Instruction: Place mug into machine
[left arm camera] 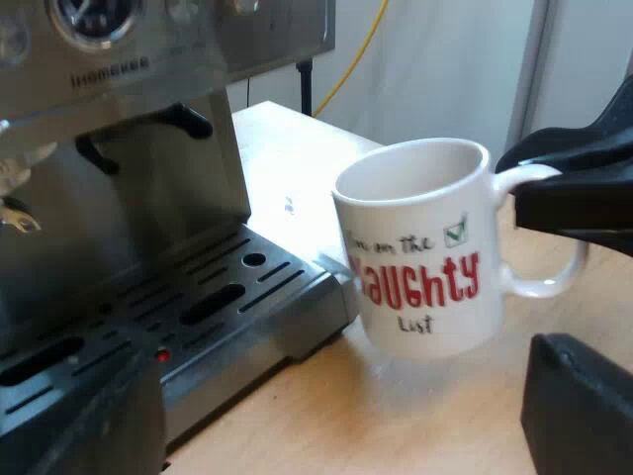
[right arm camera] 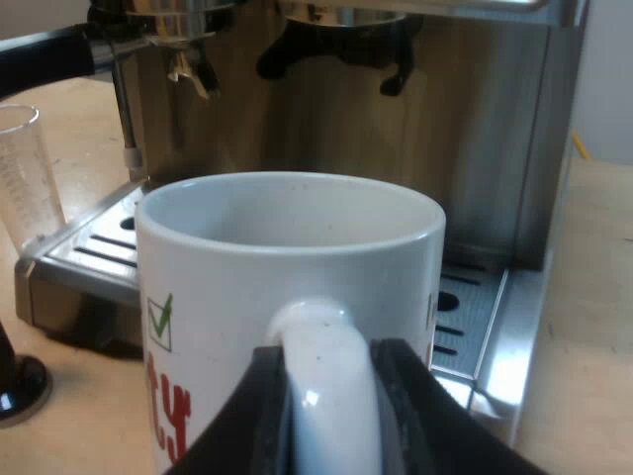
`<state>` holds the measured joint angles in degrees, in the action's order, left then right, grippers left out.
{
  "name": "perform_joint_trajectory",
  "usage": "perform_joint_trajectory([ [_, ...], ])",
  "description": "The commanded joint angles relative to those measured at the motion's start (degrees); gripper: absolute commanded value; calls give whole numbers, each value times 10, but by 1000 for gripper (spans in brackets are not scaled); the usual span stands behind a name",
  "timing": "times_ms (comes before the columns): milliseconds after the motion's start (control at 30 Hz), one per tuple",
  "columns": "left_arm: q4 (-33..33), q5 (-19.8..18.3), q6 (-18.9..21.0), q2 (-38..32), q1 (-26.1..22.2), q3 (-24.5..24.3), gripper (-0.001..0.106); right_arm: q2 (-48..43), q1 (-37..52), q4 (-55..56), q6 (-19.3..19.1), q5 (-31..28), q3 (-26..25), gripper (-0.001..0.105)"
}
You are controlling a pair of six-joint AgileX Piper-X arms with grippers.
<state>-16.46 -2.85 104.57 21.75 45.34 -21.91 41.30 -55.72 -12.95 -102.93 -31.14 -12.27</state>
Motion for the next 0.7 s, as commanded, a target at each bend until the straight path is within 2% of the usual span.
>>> perform_joint_trajectory([
  [33,26,5,7,-2,0,4,81,21,0,-75,-8,-4,-11,0],
  [167,34,5,7,-2,0,6,81,87,0,-169,-41,-4,-11,0],
  [333,41,5,7,-2,-11,17,81,162,0,-251,-42,-4,-11,0],
  [433,50,5,7,-2,-47,29,81,208,0,-307,-42,-4,-11,0],
  [533,53,-51,-1,-2,-99,33,81,242,1,-349,-45,-4,-11,0],
  [600,53,-137,-26,-2,-145,33,81,268,2,-381,-45,-12,-11,0],
  [667,53,-188,-38,-2,-171,34,81,279,2,-390,-45,-12,-14,0],
  [700,53,-188,-38,-2,-174,34,81,281,2,-390,-45,-12,-14,0],
])
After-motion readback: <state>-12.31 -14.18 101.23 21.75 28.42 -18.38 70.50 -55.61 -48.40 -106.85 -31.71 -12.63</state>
